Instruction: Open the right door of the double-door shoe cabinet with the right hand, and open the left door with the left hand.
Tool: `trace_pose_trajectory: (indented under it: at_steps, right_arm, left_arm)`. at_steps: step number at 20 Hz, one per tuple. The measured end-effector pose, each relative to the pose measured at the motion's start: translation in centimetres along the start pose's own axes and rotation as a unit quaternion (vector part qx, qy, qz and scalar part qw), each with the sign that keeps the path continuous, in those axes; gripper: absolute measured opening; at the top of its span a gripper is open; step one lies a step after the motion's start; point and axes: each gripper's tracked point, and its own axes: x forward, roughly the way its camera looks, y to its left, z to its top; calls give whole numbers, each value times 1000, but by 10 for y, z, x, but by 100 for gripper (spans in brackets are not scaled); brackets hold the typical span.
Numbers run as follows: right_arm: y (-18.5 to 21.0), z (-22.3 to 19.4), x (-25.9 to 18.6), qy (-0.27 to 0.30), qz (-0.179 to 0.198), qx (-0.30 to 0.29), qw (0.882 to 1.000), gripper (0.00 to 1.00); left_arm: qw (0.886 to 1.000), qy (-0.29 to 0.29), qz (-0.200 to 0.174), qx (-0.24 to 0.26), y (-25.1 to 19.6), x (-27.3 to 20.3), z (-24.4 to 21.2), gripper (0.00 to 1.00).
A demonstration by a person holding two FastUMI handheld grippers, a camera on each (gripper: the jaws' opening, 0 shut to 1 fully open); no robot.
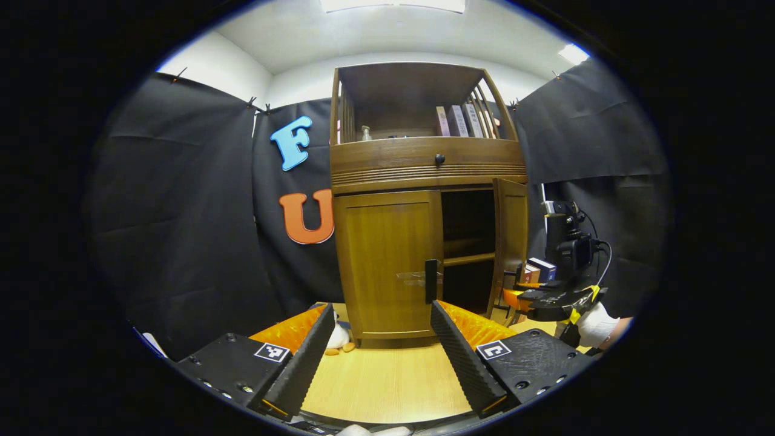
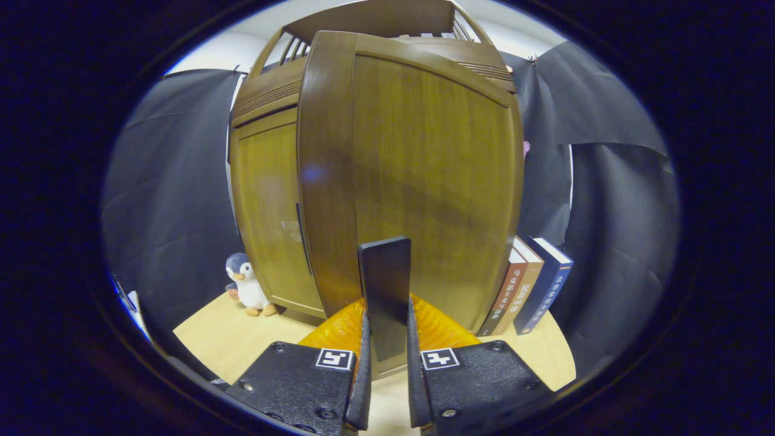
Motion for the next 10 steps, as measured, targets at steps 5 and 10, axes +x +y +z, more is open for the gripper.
trace_pose_trajectory:
  at_steps: [5,10]
  right_arm:
    - [-34,-9,-33,1,-25,9,1000,26]
    - [-76,-17,-57,0,-53,17,998,20]
  left_arm:
    - [1000,-5,-23,3,-21,2,2,96]
    - [999,-2,-48,3,-45,8,0,96]
